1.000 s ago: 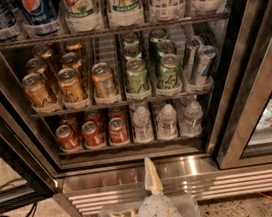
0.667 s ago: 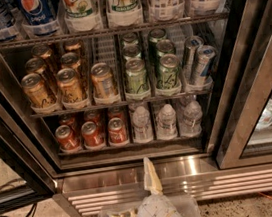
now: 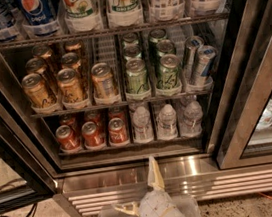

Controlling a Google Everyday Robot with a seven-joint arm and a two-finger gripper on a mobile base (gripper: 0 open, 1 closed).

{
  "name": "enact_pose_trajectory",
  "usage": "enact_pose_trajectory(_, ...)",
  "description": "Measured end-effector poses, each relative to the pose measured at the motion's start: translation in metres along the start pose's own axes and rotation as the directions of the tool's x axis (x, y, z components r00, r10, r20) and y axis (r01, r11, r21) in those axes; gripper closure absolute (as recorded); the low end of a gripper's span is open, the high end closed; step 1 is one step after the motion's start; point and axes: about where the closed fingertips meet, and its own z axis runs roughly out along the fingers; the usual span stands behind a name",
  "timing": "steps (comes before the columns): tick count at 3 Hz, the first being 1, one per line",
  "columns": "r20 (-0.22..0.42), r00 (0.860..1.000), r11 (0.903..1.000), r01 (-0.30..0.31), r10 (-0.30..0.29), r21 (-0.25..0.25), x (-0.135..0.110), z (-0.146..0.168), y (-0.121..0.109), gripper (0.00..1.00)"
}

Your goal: Pick coke can from bottom shelf of fridge

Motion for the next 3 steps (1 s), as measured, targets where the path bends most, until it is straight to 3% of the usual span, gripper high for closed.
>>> enact_pose_trajectory(1,-0.035,0.999,0.9996,0.0,0.001,0.029,0.017,0.009,-0.002,0.0)
enact_pose_trajectory(3,-0.093,0.996,0.9997,0.006,-0.004,0.022,0.043,0.028,0.014,0.0)
